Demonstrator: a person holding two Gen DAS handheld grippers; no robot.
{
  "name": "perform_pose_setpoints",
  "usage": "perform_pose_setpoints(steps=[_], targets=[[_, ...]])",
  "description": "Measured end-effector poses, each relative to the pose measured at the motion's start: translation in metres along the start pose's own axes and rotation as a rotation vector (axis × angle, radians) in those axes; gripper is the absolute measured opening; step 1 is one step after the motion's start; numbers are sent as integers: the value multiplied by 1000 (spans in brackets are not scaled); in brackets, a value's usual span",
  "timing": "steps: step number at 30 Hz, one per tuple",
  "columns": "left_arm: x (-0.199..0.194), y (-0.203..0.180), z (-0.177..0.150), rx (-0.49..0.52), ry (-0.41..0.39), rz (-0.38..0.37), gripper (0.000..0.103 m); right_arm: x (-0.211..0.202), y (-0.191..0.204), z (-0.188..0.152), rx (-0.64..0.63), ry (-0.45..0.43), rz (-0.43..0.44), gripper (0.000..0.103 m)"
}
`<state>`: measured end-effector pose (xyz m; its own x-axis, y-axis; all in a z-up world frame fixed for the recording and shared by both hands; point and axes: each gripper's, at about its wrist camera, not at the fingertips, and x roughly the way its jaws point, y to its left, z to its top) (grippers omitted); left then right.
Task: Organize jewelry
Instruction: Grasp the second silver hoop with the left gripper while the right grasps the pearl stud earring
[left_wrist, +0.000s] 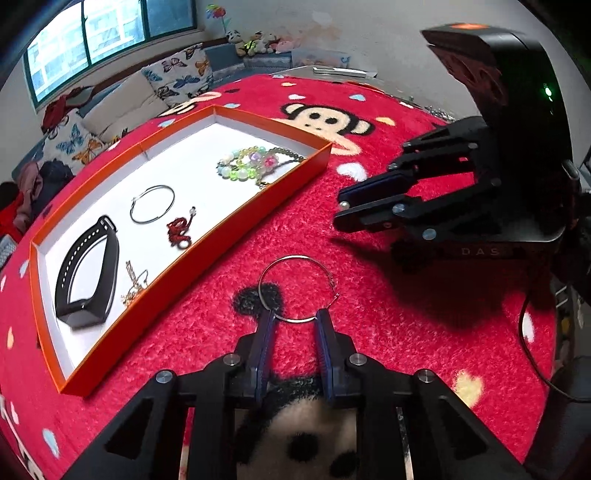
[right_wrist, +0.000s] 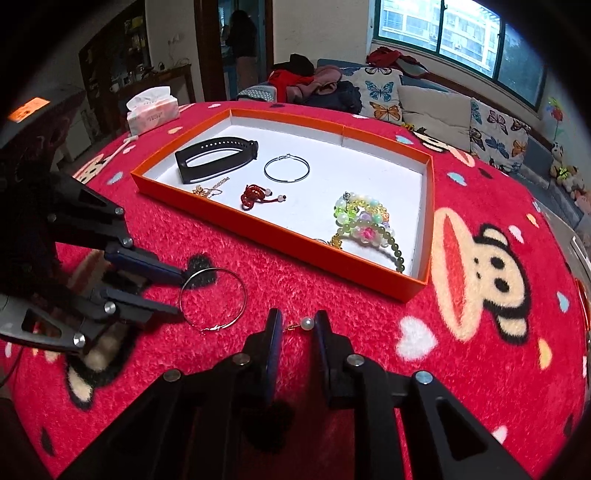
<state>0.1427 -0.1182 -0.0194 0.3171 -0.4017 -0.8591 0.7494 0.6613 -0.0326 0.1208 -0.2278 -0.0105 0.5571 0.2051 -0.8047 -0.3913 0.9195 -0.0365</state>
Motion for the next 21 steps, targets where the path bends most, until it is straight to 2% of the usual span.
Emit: perform_pose_setpoints(steps=[2,4,6,7,12,21], targets=[[-1,4,1,-21,16,-13,25,-2,-1,0,12,-4,8,20],[-4,6,3,-25,16,-14,31,-2,-2,-1,15,-8,5,20],[-6,6,6,-16,11,-18,59,-3,-2,-1,19,-12,8,20],[-8,6,7,-10,3,-27,63,-4,-2,-2,20,-13,9,20],[-1,-4,18,26,17,-21,67,-3,-5,-2,29,-15,16,20],[21,-7,28,1,56,16,67,-3,-8,-3,29,-19,18,20]])
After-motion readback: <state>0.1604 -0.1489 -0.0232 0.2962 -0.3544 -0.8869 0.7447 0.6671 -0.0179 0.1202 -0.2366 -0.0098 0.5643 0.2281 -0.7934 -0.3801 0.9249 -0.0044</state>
